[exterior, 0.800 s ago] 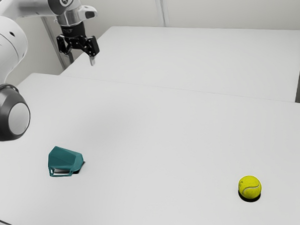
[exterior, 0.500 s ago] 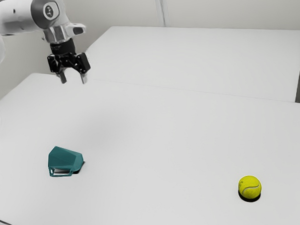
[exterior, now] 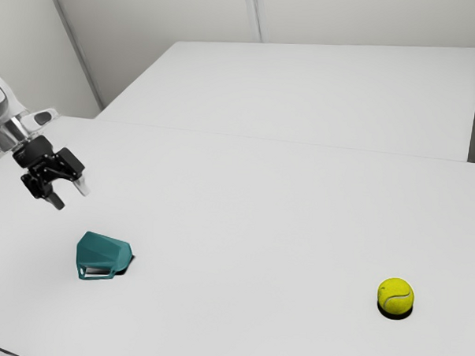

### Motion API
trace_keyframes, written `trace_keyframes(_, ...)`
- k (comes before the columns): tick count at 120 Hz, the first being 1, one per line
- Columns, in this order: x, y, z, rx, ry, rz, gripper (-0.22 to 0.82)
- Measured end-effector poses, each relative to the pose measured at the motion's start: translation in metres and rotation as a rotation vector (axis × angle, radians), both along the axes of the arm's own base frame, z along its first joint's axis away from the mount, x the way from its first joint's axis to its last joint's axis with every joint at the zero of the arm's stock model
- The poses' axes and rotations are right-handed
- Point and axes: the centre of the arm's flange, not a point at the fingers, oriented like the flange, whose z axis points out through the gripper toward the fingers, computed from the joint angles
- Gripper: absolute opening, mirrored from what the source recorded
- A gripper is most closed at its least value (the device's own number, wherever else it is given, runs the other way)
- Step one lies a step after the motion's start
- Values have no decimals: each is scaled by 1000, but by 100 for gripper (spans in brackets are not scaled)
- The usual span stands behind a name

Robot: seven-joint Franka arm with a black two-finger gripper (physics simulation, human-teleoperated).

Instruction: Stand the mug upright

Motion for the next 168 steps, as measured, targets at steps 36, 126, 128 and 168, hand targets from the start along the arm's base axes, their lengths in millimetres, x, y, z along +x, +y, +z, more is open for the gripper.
trace_keyframes(36,-32,32,-53,-28,-53,-105,60)
trace_keyframes(126,-24,55,-119,-9,-240,-282,60)
trace_keyframes(128,-23,55,-120,-12,-244,-281,60)
trace_keyframes(168,-16,44,-139,-93,-312,-259,60)
